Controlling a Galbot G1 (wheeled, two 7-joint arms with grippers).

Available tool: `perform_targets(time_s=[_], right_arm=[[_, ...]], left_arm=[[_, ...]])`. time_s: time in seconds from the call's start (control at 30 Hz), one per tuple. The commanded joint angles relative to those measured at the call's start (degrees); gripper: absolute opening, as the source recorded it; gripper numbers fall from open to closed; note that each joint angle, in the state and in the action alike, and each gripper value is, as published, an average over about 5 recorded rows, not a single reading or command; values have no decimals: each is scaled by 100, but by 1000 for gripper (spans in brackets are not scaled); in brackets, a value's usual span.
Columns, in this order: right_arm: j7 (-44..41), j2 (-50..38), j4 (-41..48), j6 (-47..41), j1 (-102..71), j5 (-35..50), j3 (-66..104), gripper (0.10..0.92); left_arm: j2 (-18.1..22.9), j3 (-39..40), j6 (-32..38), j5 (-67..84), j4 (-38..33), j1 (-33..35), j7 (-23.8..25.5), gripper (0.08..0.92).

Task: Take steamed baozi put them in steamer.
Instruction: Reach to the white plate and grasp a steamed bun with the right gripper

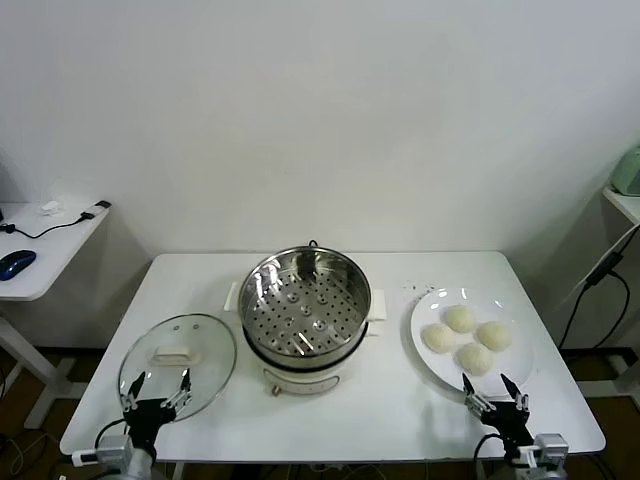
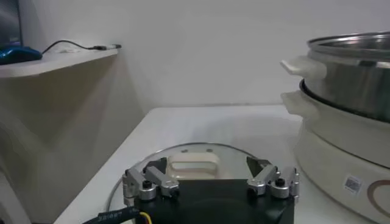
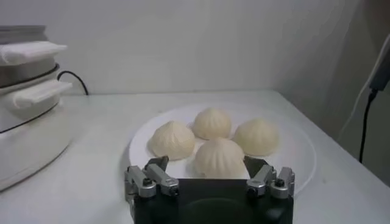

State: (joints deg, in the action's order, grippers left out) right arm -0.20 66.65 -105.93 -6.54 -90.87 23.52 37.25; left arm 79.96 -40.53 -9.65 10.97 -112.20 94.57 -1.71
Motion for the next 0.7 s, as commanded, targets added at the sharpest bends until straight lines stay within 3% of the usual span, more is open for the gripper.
perform_targets(time_s=[0.03,0.2,0.3,0.57,0.7], right_arm=[[87,-409,-181,-454,893,-176,52,823],[160,-1466,298,-1177,2399,-116,-450,823],[-219,-2221,826,-1460,3440,-136,-1173,823],[-2813,-4015,2218,-1504,6431,-671,-4527,823],[-4238,-4389,2827,-929,7910,-1091,-6321,823]], left_arm=[[-32,22,-14,3,-19,6,-2,823],[-80,31,-1,25,-27,-23,-5,823],[-108,38,7,38,-34,-34,-1,823],[-124,82,49,35,-41,-43,-4,823],[-121,103,98,24,-37,-12,-11,823]])
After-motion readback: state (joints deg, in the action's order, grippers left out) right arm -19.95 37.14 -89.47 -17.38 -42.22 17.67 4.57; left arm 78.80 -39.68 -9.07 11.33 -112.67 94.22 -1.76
